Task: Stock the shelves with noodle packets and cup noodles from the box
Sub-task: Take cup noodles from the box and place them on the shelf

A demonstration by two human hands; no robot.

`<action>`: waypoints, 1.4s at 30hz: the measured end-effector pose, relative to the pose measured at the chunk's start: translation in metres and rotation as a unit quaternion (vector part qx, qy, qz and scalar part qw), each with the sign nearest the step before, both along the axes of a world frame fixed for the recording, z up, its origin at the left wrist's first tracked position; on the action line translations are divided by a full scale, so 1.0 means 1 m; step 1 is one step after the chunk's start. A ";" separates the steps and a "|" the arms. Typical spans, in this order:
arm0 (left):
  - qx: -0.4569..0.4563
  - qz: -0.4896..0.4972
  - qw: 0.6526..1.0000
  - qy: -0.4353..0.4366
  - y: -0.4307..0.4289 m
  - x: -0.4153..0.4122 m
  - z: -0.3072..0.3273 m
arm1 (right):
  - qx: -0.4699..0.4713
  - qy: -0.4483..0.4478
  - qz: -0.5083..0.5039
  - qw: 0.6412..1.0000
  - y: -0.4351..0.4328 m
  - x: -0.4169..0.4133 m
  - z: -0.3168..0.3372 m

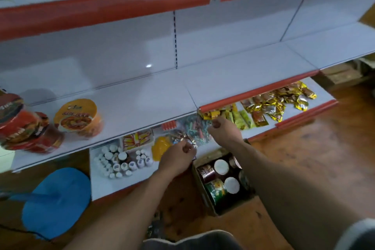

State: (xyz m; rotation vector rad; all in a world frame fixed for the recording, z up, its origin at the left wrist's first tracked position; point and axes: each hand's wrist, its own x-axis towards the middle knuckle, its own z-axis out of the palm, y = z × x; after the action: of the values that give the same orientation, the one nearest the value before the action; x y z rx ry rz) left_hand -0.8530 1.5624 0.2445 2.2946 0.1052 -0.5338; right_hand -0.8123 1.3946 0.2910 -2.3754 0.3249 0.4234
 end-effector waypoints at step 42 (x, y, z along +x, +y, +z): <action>0.029 0.318 0.832 0.454 -0.213 0.018 -0.485 | 0.118 0.350 -0.088 0.925 -0.170 -0.036 -0.513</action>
State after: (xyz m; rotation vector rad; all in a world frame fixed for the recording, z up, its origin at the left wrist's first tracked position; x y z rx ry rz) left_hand -0.8349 1.3495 -0.2402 1.6943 1.3020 -1.1965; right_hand -0.8482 1.2242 -0.2225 -1.8668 0.7554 1.1520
